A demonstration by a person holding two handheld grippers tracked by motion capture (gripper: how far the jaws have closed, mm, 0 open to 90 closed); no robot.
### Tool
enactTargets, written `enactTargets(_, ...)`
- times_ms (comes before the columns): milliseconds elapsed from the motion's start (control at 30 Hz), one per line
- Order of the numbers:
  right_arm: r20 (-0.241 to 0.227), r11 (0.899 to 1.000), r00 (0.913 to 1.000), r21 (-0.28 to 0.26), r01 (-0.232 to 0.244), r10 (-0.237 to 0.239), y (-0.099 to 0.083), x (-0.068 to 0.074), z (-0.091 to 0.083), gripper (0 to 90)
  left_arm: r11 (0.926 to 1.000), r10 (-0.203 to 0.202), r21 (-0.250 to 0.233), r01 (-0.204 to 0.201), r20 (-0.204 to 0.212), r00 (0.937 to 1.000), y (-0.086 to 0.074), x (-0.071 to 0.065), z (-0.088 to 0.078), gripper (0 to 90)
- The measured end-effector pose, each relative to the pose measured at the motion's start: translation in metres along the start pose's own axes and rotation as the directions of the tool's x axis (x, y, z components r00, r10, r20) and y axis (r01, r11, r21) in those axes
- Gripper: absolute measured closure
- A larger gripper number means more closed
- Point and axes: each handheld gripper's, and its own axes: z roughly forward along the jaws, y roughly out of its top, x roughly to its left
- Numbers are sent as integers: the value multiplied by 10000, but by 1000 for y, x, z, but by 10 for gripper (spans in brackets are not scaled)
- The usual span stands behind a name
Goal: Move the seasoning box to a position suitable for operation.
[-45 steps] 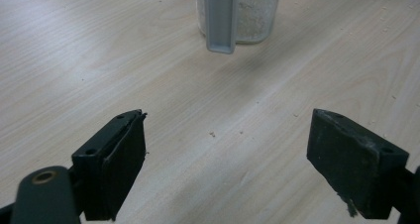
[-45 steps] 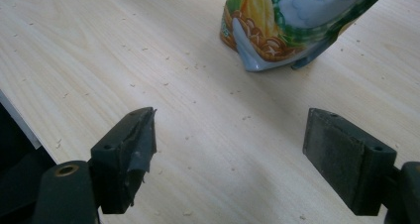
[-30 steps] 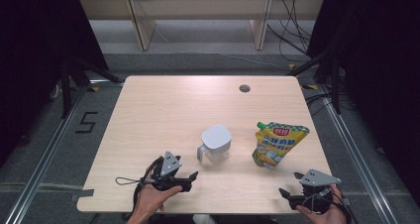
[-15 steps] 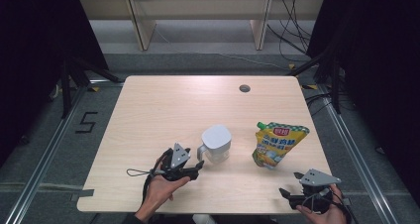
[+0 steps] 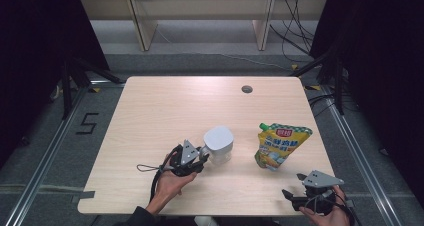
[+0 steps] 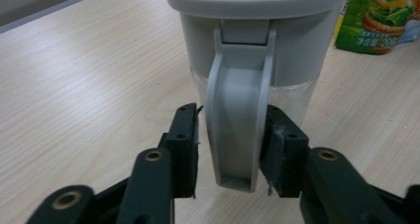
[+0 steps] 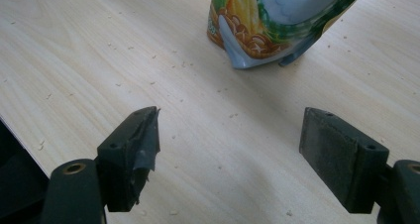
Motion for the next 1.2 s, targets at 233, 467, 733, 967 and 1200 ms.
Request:
enactTargets(233,38,9997,9997,-41,248,-248,1,-2,0,248,9999,10,141,-9,-29,10000,1,2,-1,661)
enactTargets(467,-10,10000,10000,10,0,0,0,0,0,249,9999,-68,145,69,-19,10000,-3,19,-4,671)
enactTargets(733,-22,9995,9995,-25,325,-325,1,-1,1,250,9999,-134,110,132,163,9998,-2,21,-3,682)
enactTargets(967,-9,9995,9995,27,311,-311,0,-1,0,250,9987,-464,264,444,809,9956,-4,21,-9,687)
enactTargets(1200,20,9989,9989,-62,467,-467,-1,-3,1,250,9996,-161,265,129,1243,9921,-7,14,-18,688)
